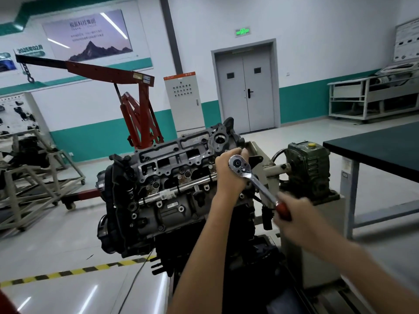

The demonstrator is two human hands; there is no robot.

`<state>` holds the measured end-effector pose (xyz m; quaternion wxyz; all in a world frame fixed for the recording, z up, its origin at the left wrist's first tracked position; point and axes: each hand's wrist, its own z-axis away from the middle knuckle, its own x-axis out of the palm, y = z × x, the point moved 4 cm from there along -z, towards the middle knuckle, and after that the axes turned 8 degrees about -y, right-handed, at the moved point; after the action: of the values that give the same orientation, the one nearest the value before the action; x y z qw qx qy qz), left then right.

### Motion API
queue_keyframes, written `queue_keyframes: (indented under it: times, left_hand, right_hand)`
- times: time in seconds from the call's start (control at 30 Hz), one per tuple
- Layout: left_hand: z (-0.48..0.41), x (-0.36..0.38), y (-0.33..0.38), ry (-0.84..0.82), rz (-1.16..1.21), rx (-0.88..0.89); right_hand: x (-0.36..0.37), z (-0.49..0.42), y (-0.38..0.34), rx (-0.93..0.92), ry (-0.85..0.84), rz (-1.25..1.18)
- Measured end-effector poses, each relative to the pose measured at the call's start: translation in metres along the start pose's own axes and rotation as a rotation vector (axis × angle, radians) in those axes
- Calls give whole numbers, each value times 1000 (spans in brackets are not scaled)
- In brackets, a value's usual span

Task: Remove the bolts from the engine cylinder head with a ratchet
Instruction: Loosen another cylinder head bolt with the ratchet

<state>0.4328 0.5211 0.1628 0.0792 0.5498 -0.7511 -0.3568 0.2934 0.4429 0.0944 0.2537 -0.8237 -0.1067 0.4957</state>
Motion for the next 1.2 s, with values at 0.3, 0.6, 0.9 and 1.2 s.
queue_keyframes:
  times: [0.3,0.6,0.9,1.2]
  left_hand:
    - [-2,-4,1,-172,-10,-27]
    - [-6,-7,3,-228,-78,-44]
    - [-3,7,2,-44,12,-49]
    - [-13,-9,5,-454,-216,0]
  right_hand:
    - [29,7,-23,-2,-32,-327]
    - [-57,-36,10,-167,-51,341]
    - [79,19,-52,128,114,-664]
    - [-49,-25,9,-151,-148,246]
